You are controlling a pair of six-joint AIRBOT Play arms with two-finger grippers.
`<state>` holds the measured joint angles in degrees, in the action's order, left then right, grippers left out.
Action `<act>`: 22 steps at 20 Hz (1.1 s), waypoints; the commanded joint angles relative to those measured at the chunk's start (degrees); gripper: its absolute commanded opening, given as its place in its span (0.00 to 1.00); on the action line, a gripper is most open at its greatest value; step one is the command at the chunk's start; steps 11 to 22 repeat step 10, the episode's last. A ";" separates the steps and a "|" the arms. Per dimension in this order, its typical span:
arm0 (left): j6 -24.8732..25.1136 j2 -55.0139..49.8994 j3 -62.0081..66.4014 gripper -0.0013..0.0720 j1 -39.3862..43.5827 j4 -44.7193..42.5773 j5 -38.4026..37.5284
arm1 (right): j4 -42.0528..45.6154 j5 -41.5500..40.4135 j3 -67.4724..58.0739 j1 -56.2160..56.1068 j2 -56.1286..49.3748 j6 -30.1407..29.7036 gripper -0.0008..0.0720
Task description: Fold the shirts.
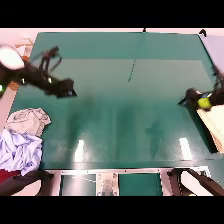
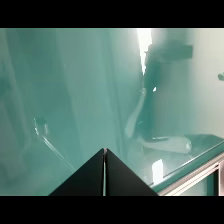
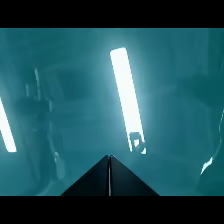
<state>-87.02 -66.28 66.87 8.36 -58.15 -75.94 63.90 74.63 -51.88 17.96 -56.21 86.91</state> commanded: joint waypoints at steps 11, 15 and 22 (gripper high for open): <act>-3.17 11.74 -15.93 0.06 2.05 -1.09 4.85 | -0.68 -1.14 11.72 -7.52 7.32 -1.51 0.03; -3.17 11.74 -15.93 0.06 2.05 -1.09 4.85 | -0.68 -1.14 11.72 -7.52 7.32 -1.51 0.03; -3.17 11.74 -15.93 0.06 2.05 -1.09 4.85 | -0.68 -1.14 11.72 -7.52 7.32 -1.51 0.03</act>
